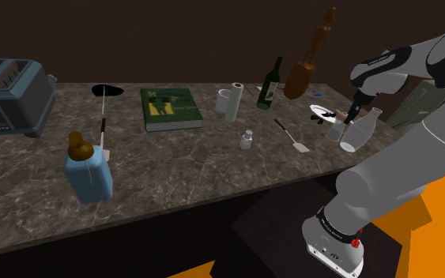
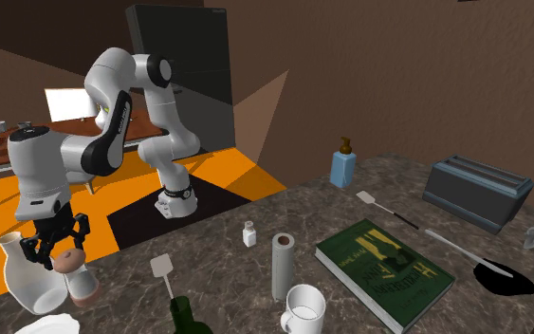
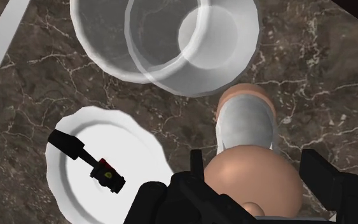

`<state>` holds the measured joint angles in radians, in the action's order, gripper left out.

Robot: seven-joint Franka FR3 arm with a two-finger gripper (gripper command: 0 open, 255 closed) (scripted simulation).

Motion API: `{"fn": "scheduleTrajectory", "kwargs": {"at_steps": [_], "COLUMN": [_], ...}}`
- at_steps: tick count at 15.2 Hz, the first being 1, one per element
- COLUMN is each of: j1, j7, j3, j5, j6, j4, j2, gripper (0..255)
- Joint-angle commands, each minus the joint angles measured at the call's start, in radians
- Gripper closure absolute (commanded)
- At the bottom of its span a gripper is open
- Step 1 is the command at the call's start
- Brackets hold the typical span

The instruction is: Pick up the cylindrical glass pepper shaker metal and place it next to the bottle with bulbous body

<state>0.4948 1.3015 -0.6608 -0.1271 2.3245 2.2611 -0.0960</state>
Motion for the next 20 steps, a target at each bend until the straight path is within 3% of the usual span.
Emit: {"fn": "scheduleTrajectory", "kwargs": {"at_steps": [1, 2, 3, 8, 12, 20], "j1": [0.000, 0.000, 0.000, 0.000, 0.003, 0.003], "j7": [0.000, 0.000, 0.000, 0.000, -0.041, -0.041], "j3": [0.000, 0.000, 0.000, 0.000, 0.026, 0.027], "j5": [0.000, 0.000, 0.000, 0.000, -0.054, -0.054], "j6": [0.001, 0.001, 0.001, 0.001, -0.131, -0.131], "j4": [0.000, 0.000, 0.000, 0.000, -0.053, -0.053], "j2": [0.000, 0.000, 0.000, 0.000, -0.089, -0.089], "gripper": [255, 255, 0, 0, 0, 0]}}
